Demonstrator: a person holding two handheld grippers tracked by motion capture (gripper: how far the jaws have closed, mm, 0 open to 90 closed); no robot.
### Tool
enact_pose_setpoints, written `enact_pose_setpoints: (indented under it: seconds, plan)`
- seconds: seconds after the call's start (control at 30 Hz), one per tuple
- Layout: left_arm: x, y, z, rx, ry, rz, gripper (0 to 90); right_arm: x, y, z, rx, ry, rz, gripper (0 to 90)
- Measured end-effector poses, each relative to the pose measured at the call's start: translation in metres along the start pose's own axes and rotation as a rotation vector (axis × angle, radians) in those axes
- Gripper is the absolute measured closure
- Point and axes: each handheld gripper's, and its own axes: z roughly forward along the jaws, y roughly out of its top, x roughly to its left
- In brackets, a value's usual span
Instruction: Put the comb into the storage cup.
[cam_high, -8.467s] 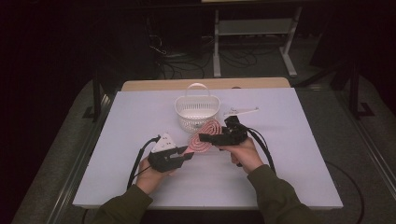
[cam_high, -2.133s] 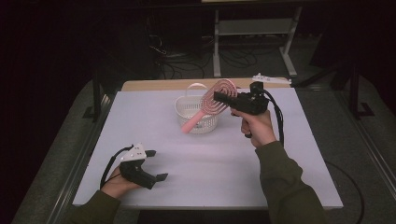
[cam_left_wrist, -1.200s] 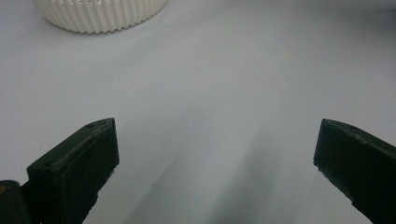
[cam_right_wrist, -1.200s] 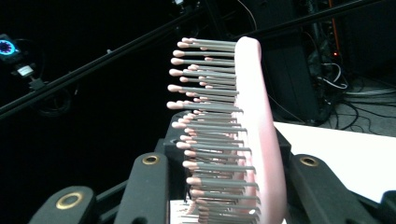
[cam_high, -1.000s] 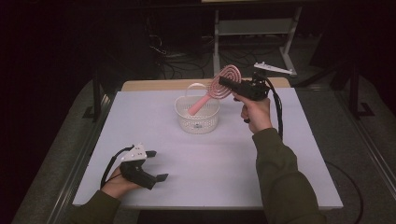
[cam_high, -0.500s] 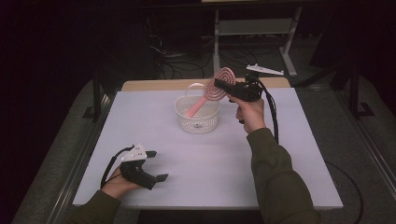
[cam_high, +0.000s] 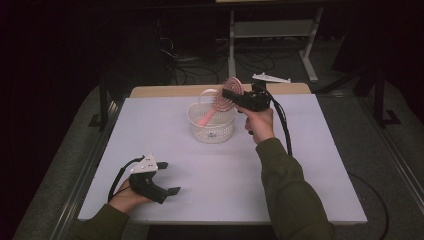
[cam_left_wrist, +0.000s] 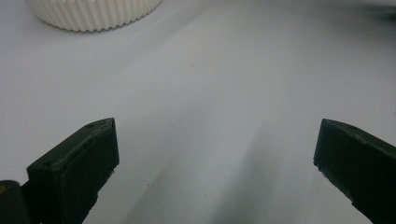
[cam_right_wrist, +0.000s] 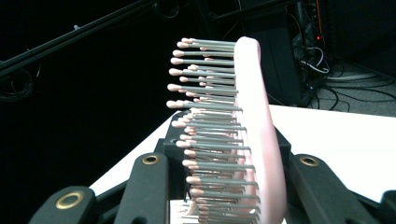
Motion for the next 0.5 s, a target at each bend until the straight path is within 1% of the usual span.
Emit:
enact_pose_setpoints:
  seconds: [0.3,0.5]
  plan:
    - [0.000,0.000,0.000,0.001,0.000,0.000,0.0,-0.002,-0.008,0.012,0.019,-0.011,0.008,62.8]
    - [0.000,0.000,0.001,0.001,-0.002,0.001,0.0,-0.001,-0.013,0.019,0.032,-0.018,-0.003,62.7]
